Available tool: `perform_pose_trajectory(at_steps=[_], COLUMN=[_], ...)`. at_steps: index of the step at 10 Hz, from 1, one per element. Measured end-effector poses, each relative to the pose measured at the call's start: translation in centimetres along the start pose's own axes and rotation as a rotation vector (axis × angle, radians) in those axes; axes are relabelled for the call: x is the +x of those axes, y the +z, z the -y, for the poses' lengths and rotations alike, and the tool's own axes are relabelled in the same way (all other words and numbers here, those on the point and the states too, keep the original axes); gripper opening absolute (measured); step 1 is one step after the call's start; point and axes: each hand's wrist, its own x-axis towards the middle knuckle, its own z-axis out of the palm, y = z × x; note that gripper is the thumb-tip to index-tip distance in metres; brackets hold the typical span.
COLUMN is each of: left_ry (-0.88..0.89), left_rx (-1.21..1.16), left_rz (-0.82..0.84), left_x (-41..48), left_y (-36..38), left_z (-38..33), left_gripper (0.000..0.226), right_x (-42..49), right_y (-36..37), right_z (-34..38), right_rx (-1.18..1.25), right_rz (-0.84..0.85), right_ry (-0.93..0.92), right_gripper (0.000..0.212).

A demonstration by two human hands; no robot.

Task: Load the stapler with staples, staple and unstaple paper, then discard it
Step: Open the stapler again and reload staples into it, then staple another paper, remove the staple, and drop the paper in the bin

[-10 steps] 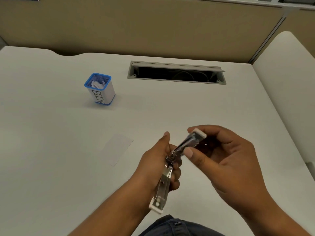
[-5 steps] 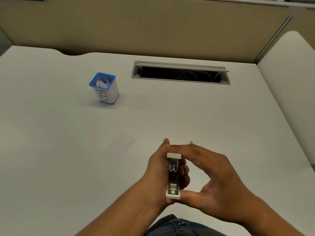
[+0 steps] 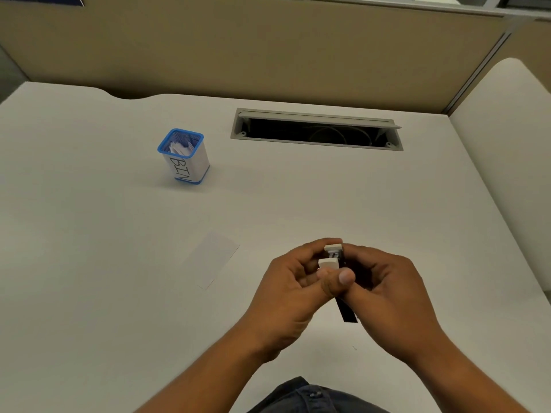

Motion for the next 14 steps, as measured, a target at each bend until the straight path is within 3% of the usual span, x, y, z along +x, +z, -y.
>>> perform_pose_trajectory(at_steps=[4,7,8,9,10,11,12,13,14], left_ry=[0.061,0.101,0.066,0.042,-0.005,-0.048,-0.184,-0.307,-0.346], left_rx=[-0.019,0.041,0.081,0.24,0.613,0.962,1.213,1.433,1.399], left_rz=[-0.009,-0.046,-0.078,-0.235,-0.505,-0.737,-0.826,-0.801,-0.769], left_x=[-0.2,-0.4,-0.4,-0.1,0.5,0.8,0.9,1.2,1.7], left_y=[-0.1,-0.5,-1.6,-3.8,-8.0,-12.7,-16.5,-18.4,-18.8], left_z=[0.5,0.6,1.4,3.1,5.8,8.0,9.2,9.4,9.1], left_gripper=[0.048,0.08,0.069,0.062,0.036,0.031,0.049,0.064,0.066], right_x=[0.1,0.4,0.4,0.6,0.9,1.1,1.2,1.2,1.3], right_y=[0.1,0.4,0.8,1.5,2.3,3.5,4.9,6.0,6.9], right_z=[-0.5,-1.7,-2.0,-2.9,-4.3,-5.6,-6.4,-6.6,-6.8], right_rx=[-0.024,0.088,0.084,0.05,0.006,-0.096,-0.083,0.005,0.034], right_rz=[0.01,0.09,0.103,0.061,0.052,0.108,0.109,0.143,0.18], right_ry=[0.046,0.105,0.08,0.131,0.234,0.263,0.286,0.403,0.456], right_gripper=[0.03,0.023,0.023,0.014,0.017,0.019,0.008,0.007,0.008])
